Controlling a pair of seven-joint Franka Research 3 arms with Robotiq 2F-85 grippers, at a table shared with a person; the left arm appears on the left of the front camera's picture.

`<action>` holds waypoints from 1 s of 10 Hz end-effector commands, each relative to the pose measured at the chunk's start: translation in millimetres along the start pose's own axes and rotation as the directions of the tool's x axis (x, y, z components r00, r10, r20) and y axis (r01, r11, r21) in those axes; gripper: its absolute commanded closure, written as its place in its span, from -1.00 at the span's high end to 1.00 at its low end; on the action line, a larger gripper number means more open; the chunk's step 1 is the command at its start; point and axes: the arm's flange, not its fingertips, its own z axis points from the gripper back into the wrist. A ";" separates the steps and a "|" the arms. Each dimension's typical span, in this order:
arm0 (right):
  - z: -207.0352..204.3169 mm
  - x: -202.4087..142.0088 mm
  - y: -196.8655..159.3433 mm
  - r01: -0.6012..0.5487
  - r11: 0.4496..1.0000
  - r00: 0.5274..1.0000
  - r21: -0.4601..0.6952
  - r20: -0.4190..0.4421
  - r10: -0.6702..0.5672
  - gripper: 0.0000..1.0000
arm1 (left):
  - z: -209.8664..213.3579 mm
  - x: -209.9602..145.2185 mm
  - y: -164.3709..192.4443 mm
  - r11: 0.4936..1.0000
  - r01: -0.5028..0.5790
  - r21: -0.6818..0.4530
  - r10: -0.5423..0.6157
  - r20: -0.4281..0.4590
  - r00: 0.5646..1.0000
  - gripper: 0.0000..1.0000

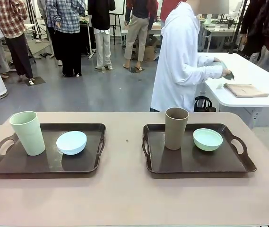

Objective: Set up a tray with a mat and arrange the tableware.
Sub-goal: Pick up the Picnic Bowl and Reusable plastic cup from the Handle tray in front of the human's position and hold them in the air.

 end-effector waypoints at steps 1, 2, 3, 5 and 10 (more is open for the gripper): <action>-27.4 -70.5 -35.1 0.023 0.995 0.998 0.092 0.054 -0.028 1.00 | 22.2 -7.3 18.9 0.996 -0.043 -0.074 0.051 0.109 0.993 1.00; -20.6 -75.8 -46.3 0.038 0.991 0.997 0.127 0.068 -0.047 1.00 | 33.7 -17.7 26.8 0.995 -0.064 -0.083 0.075 0.140 0.987 1.00; -14.3 -77.7 -56.0 0.049 0.988 0.995 0.148 0.077 -0.061 1.00 | 41.9 -27.7 33.1 0.992 -0.081 -0.094 0.097 0.175 0.980 1.00; -13.4 -75.0 -59.2 0.058 0.986 0.996 0.155 0.061 -0.068 1.00 | 51.7 -45.9 39.1 0.991 -0.086 -0.106 0.108 0.217 0.970 1.00; 25.6 -55.8 -72.2 0.078 0.986 0.995 0.145 0.050 -0.086 1.00 | 56.9 -44.0 40.7 0.989 -0.117 -0.086 0.132 0.203 0.970 1.00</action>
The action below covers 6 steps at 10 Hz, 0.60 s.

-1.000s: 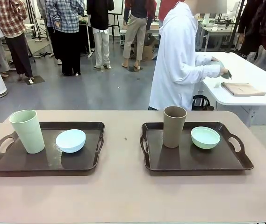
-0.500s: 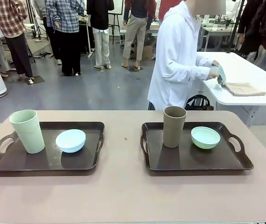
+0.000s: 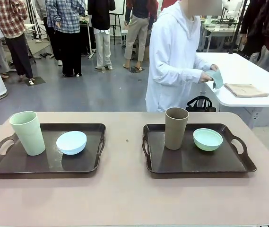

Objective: Set up a tray with a mat and arrange the tableware.
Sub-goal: Pick up the Picnic Bowl and Reusable plastic cup from the Handle tray in front of the human's position and hold them in the air.

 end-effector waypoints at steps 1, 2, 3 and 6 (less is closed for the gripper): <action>3.6 -1.7 -1.1 -0.017 1.000 1.000 0.017 0.012 0.017 1.00 | 1.7 1.3 -0.3 1.000 0.000 -0.008 0.000 0.009 1.000 1.00; 3.6 -1.7 -1.1 -0.017 1.000 1.000 0.017 0.012 0.017 1.00 | 1.7 1.3 -0.3 1.000 0.000 -0.008 0.000 0.009 1.000 1.00; 3.6 -1.7 -1.1 -0.017 1.000 1.000 0.017 0.012 0.017 1.00 | 1.7 1.3 -0.3 1.000 0.000 -0.008 0.000 0.009 1.000 1.00; 3.6 -1.7 -1.1 -0.017 1.000 1.000 0.017 0.012 0.017 1.00 | 1.7 1.3 -0.3 1.000 0.000 -0.008 0.000 0.009 1.000 1.00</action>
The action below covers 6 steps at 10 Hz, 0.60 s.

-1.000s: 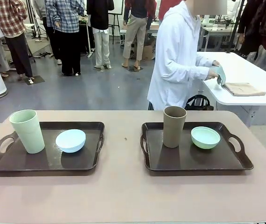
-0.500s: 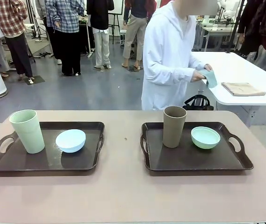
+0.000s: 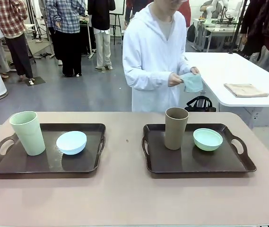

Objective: Set up a tray with a mat and arrange the tableware.
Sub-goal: Pick up the Picnic Bowl and Reusable plastic cup from the Handle tray in front of the human's position and hold them in the air.

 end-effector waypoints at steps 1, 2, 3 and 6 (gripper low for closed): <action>1.5 1.8 -0.3 -0.018 1.000 1.000 0.025 0.011 0.018 1.00 | 1.5 1.3 -1.0 1.000 0.005 -0.012 -0.005 0.008 1.000 1.00; 1.5 1.8 -0.3 -0.018 1.000 1.000 0.025 0.011 0.018 1.00 | 1.5 1.3 -1.0 1.000 0.005 -0.012 -0.005 0.008 1.000 1.00; 1.5 1.8 -0.3 -0.018 1.000 1.000 0.025 0.011 0.018 1.00 | 1.5 1.3 -1.0 1.000 0.005 -0.012 -0.005 0.008 1.000 1.00; 1.5 1.8 -0.3 -0.018 1.000 1.000 0.025 0.011 0.018 1.00 | 1.5 1.3 -1.0 1.000 0.005 -0.012 -0.005 0.008 1.000 1.00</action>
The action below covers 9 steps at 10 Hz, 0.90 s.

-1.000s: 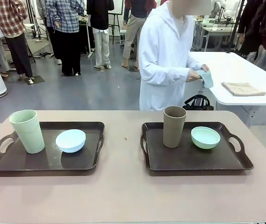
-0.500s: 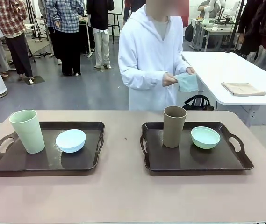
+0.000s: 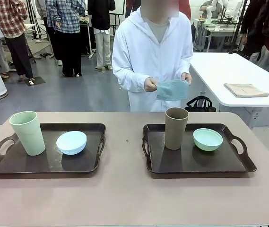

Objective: Set up a tray with a mat and arrange the tableware.
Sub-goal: Pick up the Picnic Bowl and Reusable plastic cup from the Handle tray in front of the human's position and hold them in the air.

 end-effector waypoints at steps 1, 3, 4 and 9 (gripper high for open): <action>1.6 1.9 -0.3 -0.016 1.000 1.000 0.025 0.013 0.015 1.00 | 1.8 1.2 -0.9 1.000 0.005 -0.013 -0.005 0.009 1.000 1.00; 1.6 1.9 -0.3 -0.016 1.000 1.000 0.025 0.013 0.015 1.00 | 1.8 1.2 -0.9 1.000 0.005 -0.013 -0.005 0.009 1.000 1.00; 1.6 1.9 -0.3 -0.016 1.000 1.000 0.025 0.013 0.015 1.00 | 1.8 1.2 -0.9 1.000 0.005 -0.013 -0.005 0.009 1.000 1.00; 1.6 1.9 -0.3 -0.016 1.000 1.000 0.025 0.013 0.015 1.00 | 1.8 1.2 -0.9 1.000 0.005 -0.013 -0.005 0.009 1.000 1.00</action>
